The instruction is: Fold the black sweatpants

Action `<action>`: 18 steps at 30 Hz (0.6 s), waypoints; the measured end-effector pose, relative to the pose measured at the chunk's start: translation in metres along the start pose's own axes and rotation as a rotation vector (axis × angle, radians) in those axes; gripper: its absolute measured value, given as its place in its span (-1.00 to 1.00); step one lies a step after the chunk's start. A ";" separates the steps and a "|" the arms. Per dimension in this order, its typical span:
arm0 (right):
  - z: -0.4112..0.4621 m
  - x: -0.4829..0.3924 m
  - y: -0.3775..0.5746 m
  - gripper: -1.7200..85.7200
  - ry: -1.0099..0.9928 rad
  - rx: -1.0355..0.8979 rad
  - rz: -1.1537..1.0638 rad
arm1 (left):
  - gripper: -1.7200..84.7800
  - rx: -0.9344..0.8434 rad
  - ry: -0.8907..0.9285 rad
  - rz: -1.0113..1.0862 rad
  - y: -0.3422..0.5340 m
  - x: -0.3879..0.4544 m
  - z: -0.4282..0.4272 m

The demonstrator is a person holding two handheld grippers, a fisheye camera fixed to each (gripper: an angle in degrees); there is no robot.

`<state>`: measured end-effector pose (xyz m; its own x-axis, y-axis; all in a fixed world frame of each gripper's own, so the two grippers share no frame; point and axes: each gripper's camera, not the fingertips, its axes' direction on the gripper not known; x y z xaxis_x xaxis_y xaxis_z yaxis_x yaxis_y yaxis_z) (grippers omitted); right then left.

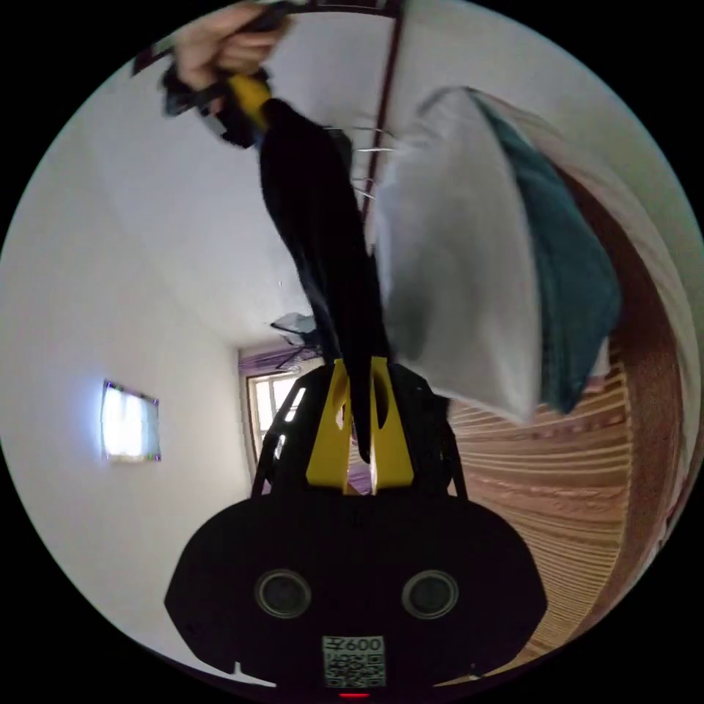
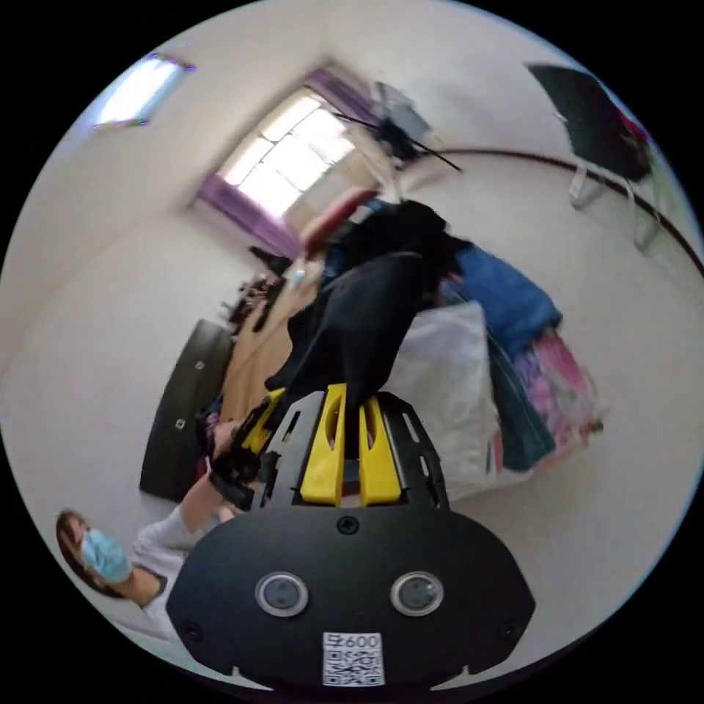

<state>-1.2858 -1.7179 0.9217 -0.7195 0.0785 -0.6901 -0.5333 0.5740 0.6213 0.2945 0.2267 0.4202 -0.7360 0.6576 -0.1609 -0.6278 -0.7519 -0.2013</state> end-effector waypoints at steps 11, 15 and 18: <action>0.081 0.069 0.077 -0.98 -0.001 0.007 0.211 | -0.90 0.010 -0.143 -0.011 0.005 0.104 -0.011; 0.075 0.071 0.106 -0.98 0.186 0.057 0.263 | -0.91 0.010 -0.148 -0.072 0.044 0.110 -0.023; 0.066 0.052 0.127 -0.98 0.375 0.158 0.210 | -0.93 -0.019 -0.116 -0.187 0.100 0.103 -0.026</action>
<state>-1.3619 -1.5873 0.9403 -0.9316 -0.0771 -0.3552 -0.3051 0.6970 0.6490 0.1626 0.2206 0.3583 -0.6323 0.7746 -0.0076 -0.7517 -0.6159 -0.2358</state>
